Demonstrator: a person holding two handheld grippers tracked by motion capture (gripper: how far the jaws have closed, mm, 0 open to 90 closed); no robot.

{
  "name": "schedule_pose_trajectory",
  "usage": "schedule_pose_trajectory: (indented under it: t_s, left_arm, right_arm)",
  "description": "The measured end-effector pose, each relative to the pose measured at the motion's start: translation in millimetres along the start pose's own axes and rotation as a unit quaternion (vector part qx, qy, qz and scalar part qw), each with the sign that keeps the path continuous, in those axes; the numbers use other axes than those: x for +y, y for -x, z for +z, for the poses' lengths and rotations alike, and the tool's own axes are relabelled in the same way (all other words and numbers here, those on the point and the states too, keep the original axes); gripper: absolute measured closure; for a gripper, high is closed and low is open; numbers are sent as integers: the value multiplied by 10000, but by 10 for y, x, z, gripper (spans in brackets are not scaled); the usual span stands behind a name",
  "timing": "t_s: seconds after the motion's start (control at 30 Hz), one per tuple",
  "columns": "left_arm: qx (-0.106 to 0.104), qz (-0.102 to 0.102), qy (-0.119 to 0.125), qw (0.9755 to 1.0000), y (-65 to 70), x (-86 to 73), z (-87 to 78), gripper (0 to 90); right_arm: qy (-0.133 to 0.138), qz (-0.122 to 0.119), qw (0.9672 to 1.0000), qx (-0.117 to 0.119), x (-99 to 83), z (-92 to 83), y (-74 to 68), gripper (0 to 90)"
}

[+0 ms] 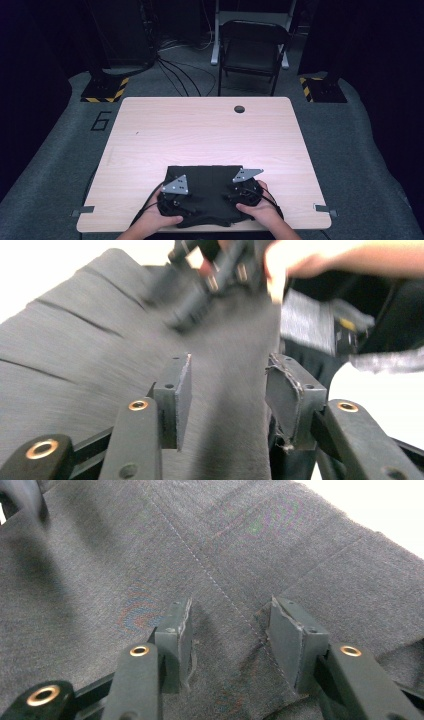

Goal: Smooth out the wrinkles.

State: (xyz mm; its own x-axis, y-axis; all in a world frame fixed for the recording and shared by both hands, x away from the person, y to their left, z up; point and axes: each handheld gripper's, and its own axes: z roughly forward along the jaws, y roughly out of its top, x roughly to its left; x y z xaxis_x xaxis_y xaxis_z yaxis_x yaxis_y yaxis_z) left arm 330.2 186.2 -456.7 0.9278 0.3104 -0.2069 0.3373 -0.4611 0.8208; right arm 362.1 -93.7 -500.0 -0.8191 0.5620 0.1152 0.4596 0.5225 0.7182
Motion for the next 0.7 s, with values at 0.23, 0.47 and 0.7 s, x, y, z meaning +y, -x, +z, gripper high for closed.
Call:
schedule_pose_trajectory:
  t_s: [0.23,0.47,0.7]
  left_arm:
    - [918,-416,-141,9948,-300,-131,-131,439]
    - [1250,-278,-404,9909,-412,-261,-24,389]
    - [1209,-204,-558,9909,-496,-357,40,391]
  right_arm:
    - [19,-17,10000,-42,1,-1,-16,500]
    - [1,-170,9999,-13,0,-7,-39,445]
    - [-27,-150,9999,2,-9,-27,-52,428]
